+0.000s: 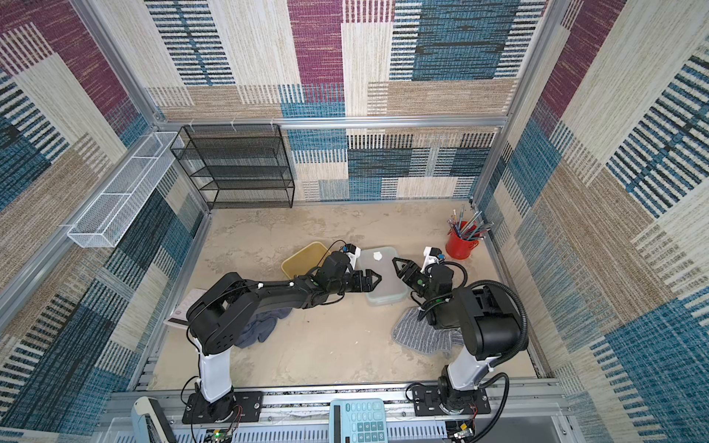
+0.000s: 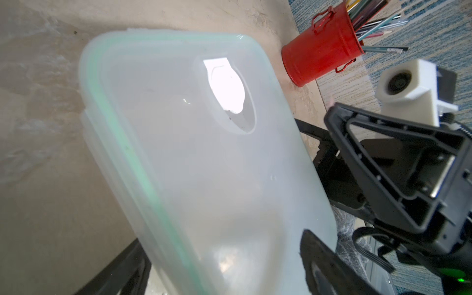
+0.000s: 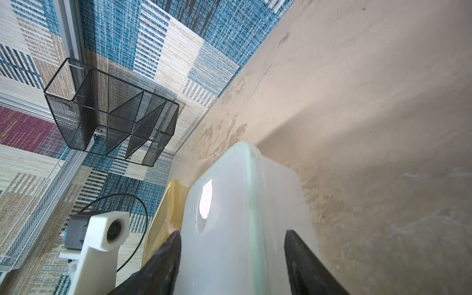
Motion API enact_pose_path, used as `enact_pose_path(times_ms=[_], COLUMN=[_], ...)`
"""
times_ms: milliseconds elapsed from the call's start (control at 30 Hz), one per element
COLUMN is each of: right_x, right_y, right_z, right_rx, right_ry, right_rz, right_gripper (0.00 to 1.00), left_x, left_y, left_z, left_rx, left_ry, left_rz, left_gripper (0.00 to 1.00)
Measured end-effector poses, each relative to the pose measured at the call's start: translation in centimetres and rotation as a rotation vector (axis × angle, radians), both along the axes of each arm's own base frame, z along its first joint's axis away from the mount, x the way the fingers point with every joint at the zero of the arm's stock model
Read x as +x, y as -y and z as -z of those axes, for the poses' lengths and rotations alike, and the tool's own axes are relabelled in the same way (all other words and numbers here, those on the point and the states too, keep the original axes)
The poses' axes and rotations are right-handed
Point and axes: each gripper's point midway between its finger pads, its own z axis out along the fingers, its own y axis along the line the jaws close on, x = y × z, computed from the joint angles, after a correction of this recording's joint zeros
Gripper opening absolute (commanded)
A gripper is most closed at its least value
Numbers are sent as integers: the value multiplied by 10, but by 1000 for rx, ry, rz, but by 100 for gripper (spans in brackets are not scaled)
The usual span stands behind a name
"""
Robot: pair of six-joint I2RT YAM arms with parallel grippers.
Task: Wipe the insides of the lunch boxes
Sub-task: Move the lunch box to the center of the board.
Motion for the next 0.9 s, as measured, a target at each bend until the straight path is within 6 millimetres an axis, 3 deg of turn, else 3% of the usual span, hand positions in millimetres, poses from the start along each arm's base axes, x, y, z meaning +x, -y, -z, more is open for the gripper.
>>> enact_pose_path(times_ms=[267, 367, 567, 700, 900], right_x=[11, 18, 21, 14, -8], right_y=[-2, 0, 11, 13, 14], right_z=[-16, -24, -19, -12, 4], right_rx=[16, 1, -26, -27, 21], right_ry=[26, 34, -9, -28, -67], right_rz=[5, 21, 63, 69, 83], right_gripper=[87, 93, 95, 100, 98], left_x=[41, 48, 40, 34, 19], left_y=[-12, -15, -17, -22, -24], left_z=[-17, -21, -15, -15, -21], left_rx=[-33, -37, -27, -30, -35], left_ry=[24, 29, -2, -19, -15], left_rz=[-66, -78, -64, -72, -62], left_gripper=[89, 89, 88, 88, 88])
